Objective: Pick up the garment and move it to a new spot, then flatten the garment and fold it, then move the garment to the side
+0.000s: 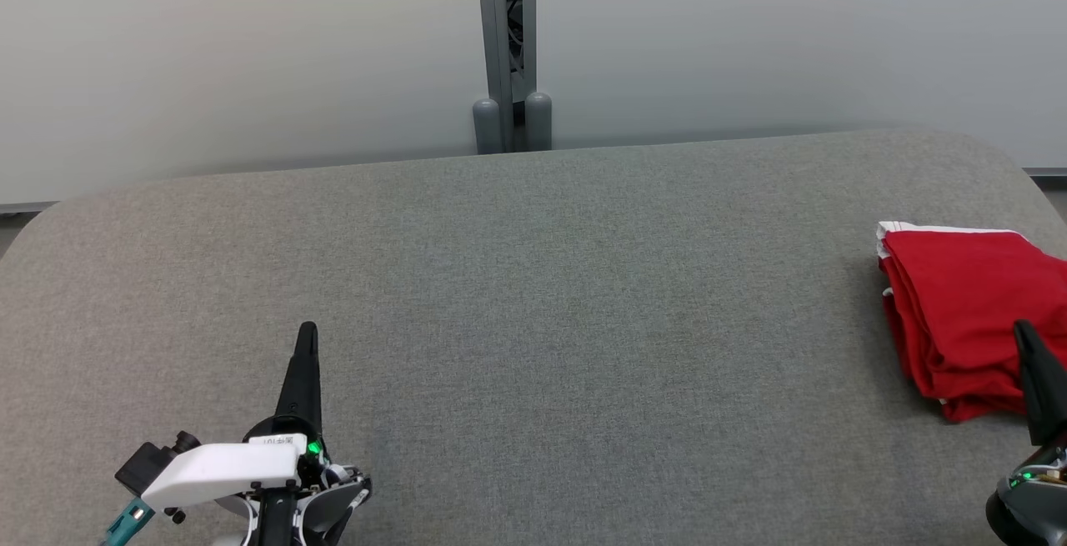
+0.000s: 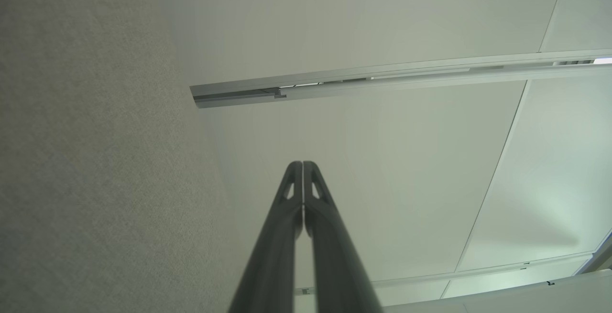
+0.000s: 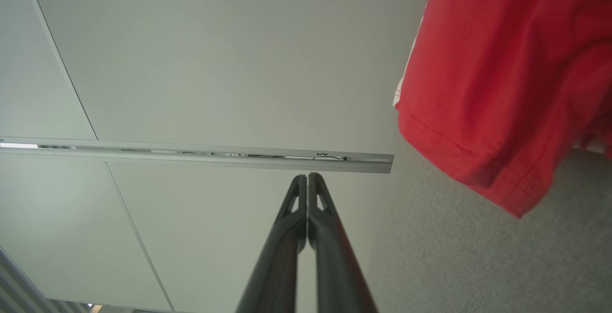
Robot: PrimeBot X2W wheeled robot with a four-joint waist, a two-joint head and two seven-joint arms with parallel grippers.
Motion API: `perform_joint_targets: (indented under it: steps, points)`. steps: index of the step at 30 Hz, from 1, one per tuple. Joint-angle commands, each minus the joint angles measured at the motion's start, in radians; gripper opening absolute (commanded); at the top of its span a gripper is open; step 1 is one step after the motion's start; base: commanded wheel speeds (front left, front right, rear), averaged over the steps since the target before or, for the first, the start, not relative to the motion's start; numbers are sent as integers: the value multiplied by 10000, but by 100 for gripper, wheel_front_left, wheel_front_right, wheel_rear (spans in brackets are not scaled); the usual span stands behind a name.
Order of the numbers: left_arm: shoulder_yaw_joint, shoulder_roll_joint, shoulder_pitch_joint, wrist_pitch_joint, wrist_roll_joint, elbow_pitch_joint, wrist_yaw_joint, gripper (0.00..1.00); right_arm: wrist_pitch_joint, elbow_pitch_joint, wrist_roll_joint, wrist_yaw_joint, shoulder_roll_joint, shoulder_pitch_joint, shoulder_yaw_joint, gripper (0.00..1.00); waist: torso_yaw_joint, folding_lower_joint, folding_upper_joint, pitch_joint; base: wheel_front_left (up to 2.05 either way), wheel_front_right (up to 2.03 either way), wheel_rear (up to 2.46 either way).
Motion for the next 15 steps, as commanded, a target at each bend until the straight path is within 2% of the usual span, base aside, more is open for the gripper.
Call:
perform_joint_targets:
  steps: [1, 15]
  points:
    - [35, 18, -118, 22, -63, 1, -55, 0, 76, 39, -13, 7, -43, -15, -26, 0, 0, 0, 0, 0, 0, 0, 0]
    - [32, 18, -118, 20, -65, -1, -55, 0, 70, 39, -41, 7, -26, -21, -52, 0, 0, 0, 0, 0, 0, 0, 0]
